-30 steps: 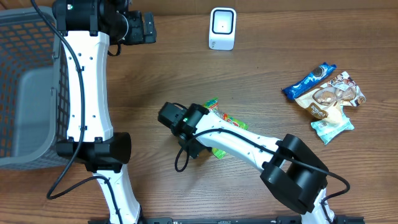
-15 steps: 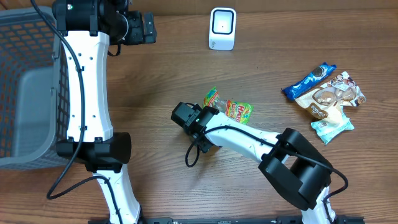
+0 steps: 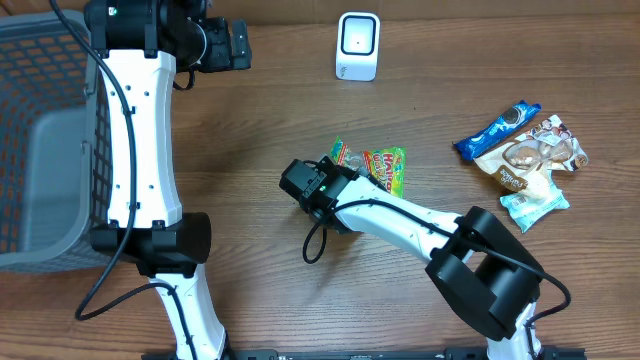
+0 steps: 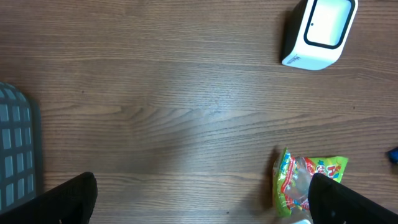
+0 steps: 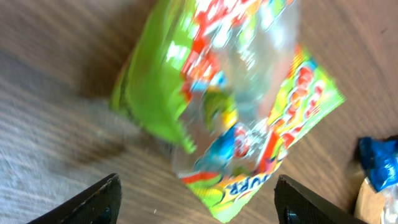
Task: Scan the item barcode
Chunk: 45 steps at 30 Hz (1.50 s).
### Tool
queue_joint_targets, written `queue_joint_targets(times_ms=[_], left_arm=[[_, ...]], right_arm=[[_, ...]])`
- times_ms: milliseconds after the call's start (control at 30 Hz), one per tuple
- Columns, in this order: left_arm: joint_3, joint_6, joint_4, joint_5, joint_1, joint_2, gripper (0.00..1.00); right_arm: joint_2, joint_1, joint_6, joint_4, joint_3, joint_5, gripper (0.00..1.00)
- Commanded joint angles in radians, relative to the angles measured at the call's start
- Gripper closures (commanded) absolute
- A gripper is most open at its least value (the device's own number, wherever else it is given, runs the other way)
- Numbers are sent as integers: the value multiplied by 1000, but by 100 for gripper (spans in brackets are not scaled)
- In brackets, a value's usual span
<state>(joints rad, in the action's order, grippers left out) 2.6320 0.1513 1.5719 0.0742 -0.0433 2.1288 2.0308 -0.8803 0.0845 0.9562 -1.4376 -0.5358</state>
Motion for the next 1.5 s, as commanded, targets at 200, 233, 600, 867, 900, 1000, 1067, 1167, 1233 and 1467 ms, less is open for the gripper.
queue_joint_targets(times_ms=[200,233,600,867,900,1000,1067,1167,1233,1467], left_arm=[[5,3,-1,-3,3,10,0],[5,3,-1,-3,3,10,0],[5,3,-1,-3,3,10,0],[5,3,-1,-3,3,10,0],[5,3,-1,-3,3,10,0],[5,3,-1,-3,4,10,0],[5,3,-1,-3,4,10,0],[5,3,-1,-3,4,10,0],[5,3,-1,-3,3,10,0],[5,3,-1,-3,4,10,0]], right_arm=[[-27,115,-60,-193,53,116,21],[-26,133,-60,-202,61,132,21],[-22,189,-86,-296,139,280,21],[-22,189,-65,-296,210,306,39],[-22,190,-55,-293,210,306,44],[-22,190,-46,-290,209,306,64],[-22,190,-35,-280,205,306,79],[-22,190,-31,-254,186,315,93],[-22,190,-31,-224,160,339,96],[-23,194,-27,-9,-82,605,96]])
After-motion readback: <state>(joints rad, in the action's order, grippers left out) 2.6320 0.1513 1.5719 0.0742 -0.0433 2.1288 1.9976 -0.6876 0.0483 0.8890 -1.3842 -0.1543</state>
